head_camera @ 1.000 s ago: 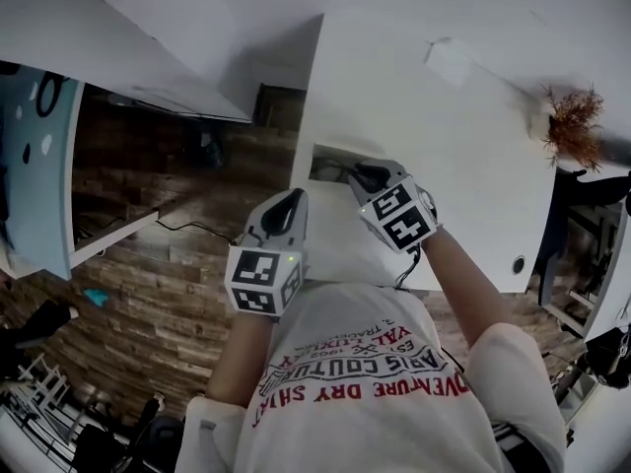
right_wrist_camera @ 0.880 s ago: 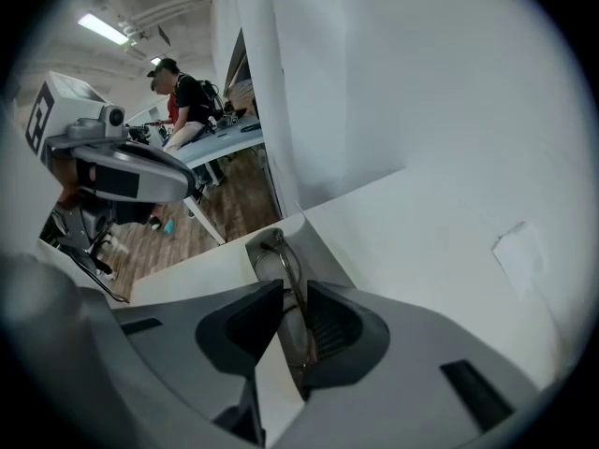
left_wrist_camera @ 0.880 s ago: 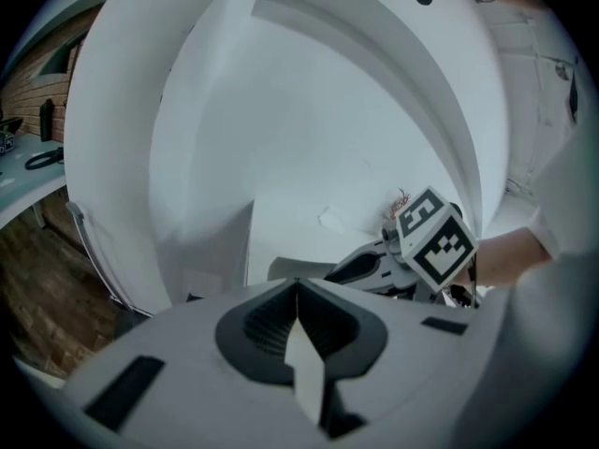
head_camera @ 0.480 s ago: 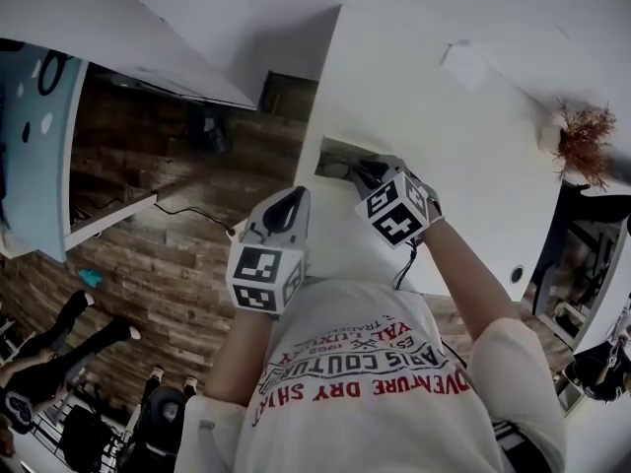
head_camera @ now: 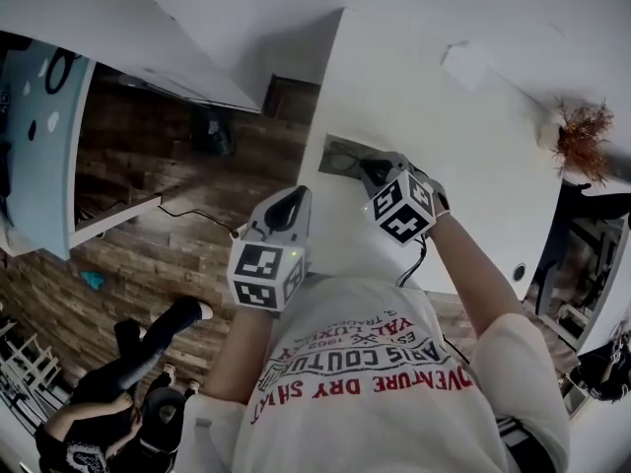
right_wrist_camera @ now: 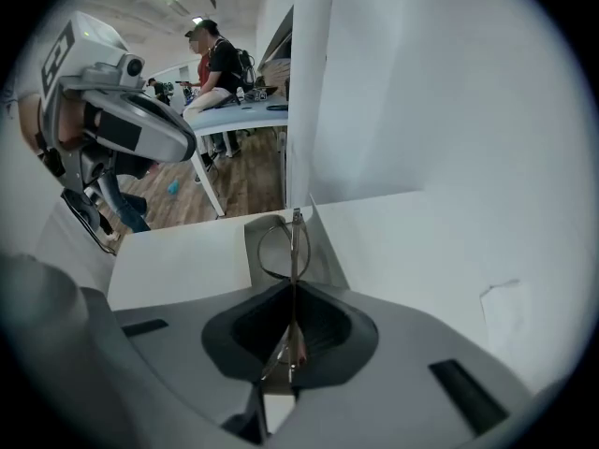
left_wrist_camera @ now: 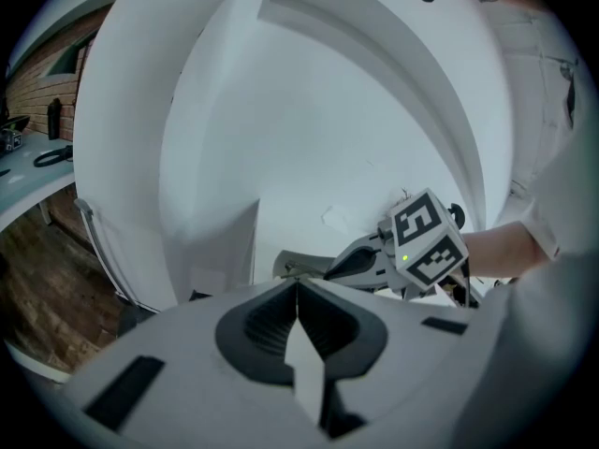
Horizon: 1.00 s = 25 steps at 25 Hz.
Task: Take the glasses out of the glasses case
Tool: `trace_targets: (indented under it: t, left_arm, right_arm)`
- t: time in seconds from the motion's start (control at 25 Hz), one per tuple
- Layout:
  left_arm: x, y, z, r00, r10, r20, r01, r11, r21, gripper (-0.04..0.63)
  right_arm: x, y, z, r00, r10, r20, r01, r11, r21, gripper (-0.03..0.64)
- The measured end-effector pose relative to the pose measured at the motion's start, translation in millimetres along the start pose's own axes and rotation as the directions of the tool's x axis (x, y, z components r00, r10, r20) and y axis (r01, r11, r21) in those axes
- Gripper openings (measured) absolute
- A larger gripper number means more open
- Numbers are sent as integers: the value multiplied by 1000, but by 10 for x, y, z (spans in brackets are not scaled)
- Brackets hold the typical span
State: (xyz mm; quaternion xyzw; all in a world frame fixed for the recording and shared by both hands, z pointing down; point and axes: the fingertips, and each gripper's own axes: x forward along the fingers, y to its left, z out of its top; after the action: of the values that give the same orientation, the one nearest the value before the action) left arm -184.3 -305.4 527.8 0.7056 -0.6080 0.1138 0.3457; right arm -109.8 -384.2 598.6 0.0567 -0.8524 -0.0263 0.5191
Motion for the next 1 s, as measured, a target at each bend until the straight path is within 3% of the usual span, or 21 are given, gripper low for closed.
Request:
trace_targets:
  t: [0.28, 0.52, 0.8, 1.0]
  left_arm:
    - [-98, -76, 65, 999, -29, 23, 29, 999, 34, 8]
    - [-261, -165, 260, 995, -75, 69, 68, 992, 106, 8]
    - [-461, -417, 518, 981, -146, 130, 117, 971, 210, 8]
    - [-554, -519, 700, 966, -187, 178, 134, 953, 273, 8]
  right_arm:
    - [-313, -16, 134, 994, -92, 61, 94, 995, -18, 26]
    - [-743, 42, 317, 968, -201, 148, 187, 977, 102, 26]
    - [-1300, 192, 300, 897, -368, 246, 272, 897, 349, 26]
    - [-1592, 205, 331, 818, -497, 290, 305, 802, 514, 26]
